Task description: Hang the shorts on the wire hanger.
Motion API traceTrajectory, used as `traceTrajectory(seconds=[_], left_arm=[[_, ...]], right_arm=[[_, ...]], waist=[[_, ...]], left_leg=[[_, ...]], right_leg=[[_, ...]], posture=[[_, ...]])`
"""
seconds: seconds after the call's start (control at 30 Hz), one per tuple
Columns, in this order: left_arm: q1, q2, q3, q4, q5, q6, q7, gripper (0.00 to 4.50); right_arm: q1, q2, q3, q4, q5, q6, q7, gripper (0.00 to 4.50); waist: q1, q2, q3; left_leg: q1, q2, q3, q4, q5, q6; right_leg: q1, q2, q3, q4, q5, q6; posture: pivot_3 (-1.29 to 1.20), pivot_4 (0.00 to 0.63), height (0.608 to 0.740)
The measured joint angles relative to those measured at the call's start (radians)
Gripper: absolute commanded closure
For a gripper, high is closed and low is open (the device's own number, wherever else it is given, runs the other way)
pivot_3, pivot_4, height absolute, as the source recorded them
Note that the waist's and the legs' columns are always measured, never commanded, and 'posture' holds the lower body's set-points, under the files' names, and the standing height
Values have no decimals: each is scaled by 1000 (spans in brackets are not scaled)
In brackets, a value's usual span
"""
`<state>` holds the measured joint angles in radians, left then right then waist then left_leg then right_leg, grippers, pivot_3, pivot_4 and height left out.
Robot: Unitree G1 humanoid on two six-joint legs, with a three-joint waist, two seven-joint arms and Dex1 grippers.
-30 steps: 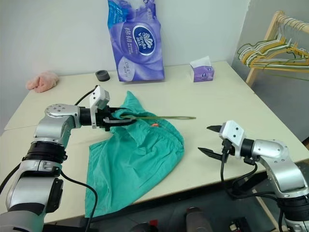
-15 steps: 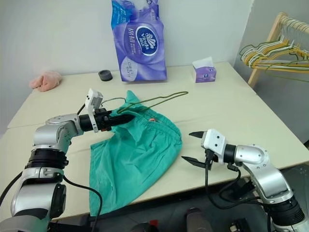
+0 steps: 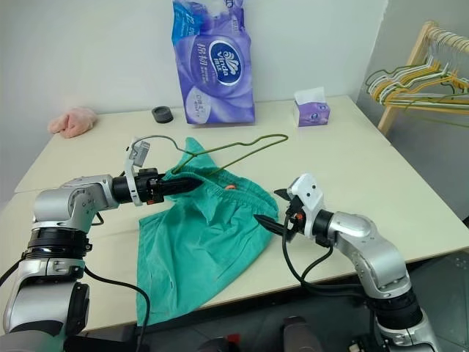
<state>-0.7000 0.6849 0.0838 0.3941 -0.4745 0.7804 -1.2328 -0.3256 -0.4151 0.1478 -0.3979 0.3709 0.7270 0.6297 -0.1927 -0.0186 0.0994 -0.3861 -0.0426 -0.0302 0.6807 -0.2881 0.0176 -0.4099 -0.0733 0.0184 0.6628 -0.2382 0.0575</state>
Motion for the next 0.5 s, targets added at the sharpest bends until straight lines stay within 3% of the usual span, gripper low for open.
traceTrajectory(seconds=[0.4,0.5], left_arm=[[-1,0,-3,0,0,-2,-3,2417],[-2,0,-3,0,1,-3,-3,2417]], right_arm=[[-1,53,72,131,-118,-51,-93,101],[-1,109,75,173,-118,-58,-110,678]], waist=[[-4,-1,-2],[-6,-1,-2]], left_leg=[[0,0,0,0,0,0],[0,1,0,-1,0,0]], right_leg=[[0,0,0,0,0,0],[-1,0,0,0,0,0]], posture=[[-240,51,740],[-237,51,740]])
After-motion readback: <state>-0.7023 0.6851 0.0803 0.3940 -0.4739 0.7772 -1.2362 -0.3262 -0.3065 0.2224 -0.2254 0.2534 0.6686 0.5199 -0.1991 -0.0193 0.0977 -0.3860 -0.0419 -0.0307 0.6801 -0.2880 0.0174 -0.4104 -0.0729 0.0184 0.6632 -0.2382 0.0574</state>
